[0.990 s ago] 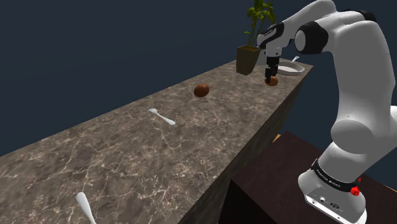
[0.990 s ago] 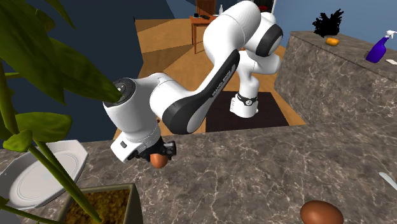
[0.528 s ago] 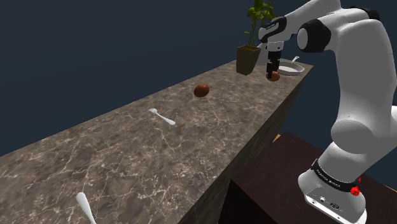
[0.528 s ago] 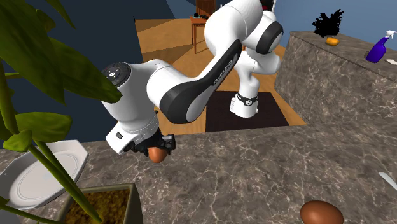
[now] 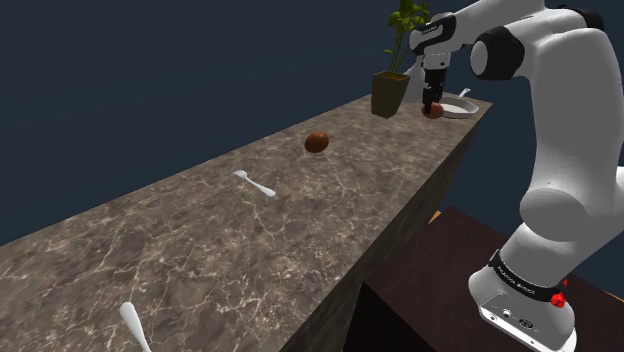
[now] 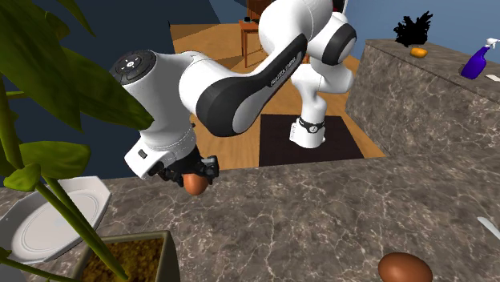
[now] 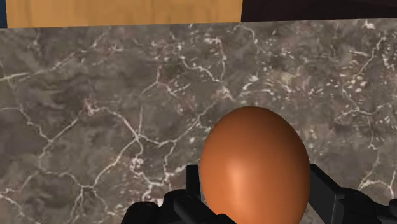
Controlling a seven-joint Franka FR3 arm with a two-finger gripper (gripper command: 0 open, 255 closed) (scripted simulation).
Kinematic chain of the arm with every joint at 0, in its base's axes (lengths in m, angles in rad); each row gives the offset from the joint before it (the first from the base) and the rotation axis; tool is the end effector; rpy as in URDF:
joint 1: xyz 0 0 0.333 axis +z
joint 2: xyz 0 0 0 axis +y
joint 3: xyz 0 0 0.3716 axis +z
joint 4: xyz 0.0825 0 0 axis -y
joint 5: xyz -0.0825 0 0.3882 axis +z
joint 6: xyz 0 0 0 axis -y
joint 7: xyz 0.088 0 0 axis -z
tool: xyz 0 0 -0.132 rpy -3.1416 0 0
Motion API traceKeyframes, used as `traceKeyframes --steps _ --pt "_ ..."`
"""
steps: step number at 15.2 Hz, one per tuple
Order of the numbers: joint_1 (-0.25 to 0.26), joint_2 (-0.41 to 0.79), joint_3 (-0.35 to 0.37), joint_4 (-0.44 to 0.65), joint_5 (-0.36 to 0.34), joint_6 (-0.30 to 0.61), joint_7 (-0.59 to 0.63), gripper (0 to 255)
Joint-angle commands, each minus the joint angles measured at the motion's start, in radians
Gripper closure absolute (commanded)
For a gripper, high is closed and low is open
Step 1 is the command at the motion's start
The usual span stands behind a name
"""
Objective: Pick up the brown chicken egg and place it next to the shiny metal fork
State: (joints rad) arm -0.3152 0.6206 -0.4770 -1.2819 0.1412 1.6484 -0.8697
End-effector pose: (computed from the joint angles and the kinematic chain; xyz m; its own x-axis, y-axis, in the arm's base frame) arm 0.5765 -0.4421 0.4219 0.9686 0.1084 -0.2239 0.0979 -0.9935 -0.0577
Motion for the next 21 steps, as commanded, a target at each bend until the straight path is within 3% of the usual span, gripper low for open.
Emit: traceKeyframes --steps 1,11,21 --pt "-0.001 -0.004 -0.001 0.022 -0.002 -0.026 0.001 255" --pt "-0.019 -0.004 -0.005 0.147 -0.004 -0.148 -0.003 255" --pt "0.208 -0.223 0.023 -0.170 -0.061 -0.053 0.206 255"
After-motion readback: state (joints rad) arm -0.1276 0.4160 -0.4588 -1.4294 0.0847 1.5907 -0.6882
